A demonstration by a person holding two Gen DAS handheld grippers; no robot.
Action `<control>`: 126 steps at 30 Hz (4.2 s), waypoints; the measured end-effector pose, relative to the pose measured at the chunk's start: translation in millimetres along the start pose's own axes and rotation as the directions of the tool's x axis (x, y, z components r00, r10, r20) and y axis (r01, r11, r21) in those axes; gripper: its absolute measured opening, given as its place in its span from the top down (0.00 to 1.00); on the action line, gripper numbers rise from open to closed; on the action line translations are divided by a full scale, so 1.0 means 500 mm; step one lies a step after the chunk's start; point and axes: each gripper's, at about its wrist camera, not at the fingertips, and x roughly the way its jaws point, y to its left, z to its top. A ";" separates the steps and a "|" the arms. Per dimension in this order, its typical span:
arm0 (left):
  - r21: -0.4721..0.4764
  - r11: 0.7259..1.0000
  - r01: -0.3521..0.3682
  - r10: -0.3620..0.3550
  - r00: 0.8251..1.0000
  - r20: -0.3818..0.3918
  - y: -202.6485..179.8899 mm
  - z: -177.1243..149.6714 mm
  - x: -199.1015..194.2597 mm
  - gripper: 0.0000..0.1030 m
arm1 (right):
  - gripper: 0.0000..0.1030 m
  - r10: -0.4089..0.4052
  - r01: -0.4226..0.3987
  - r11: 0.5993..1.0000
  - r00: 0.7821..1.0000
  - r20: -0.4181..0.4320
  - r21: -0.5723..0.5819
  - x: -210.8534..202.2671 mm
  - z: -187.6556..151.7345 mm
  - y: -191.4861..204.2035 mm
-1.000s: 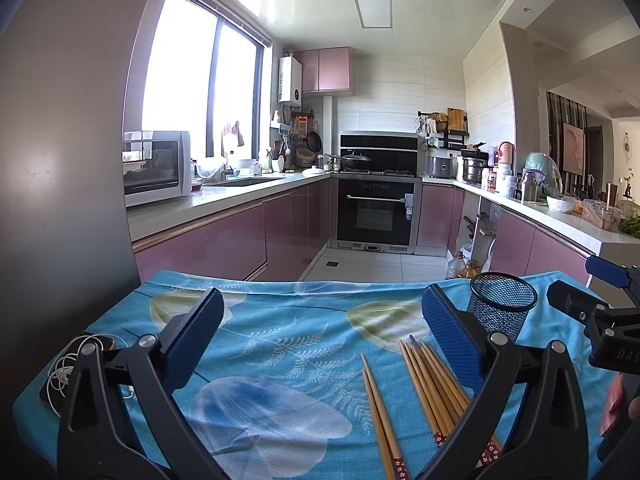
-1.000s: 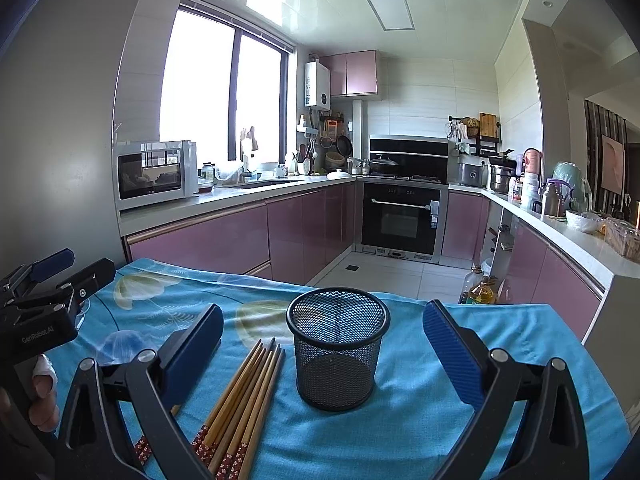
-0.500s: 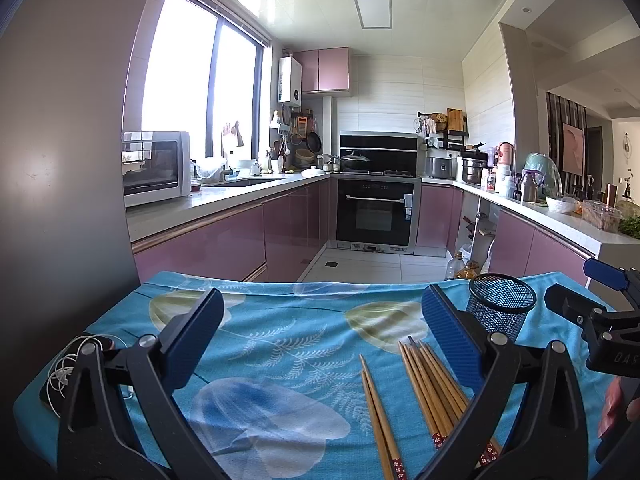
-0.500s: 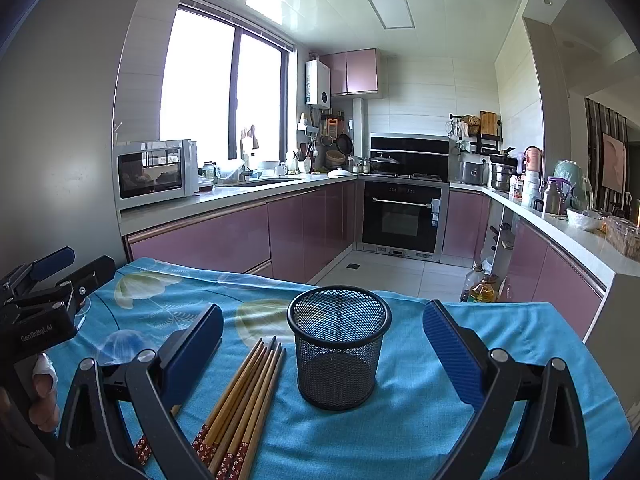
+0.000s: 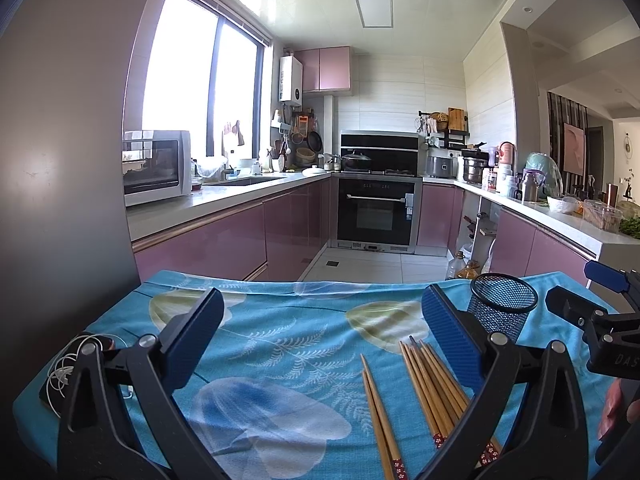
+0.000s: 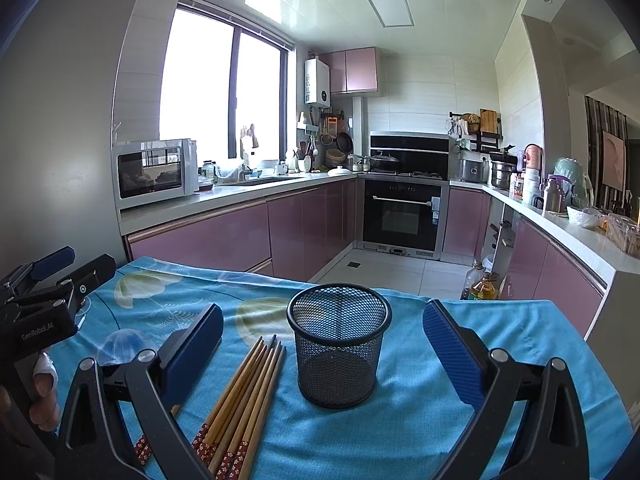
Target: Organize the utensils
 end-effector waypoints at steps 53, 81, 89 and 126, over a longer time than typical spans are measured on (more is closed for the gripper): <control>0.101 0.985 0.138 -0.098 0.940 -0.327 -0.021 -0.070 0.097 0.05 | 0.28 0.117 -0.135 0.991 0.909 -0.401 -0.017 0.114 -0.094 0.025; -0.040 0.933 0.358 -0.300 0.712 -0.635 -0.020 -0.157 0.197 0.72 | 0.59 0.177 -0.207 0.978 0.797 -0.577 0.014 0.174 -0.126 0.037; -0.028 0.928 0.371 -0.300 0.699 -0.649 -0.025 -0.158 0.208 0.72 | 0.66 0.122 -0.199 0.978 0.788 -0.603 -0.061 0.189 -0.127 0.070; -0.226 0.841 0.492 -0.540 0.733 -0.413 0.000 0.030 0.087 0.94 | 0.94 0.379 -0.337 0.922 0.885 -0.271 0.189 0.043 0.013 -0.052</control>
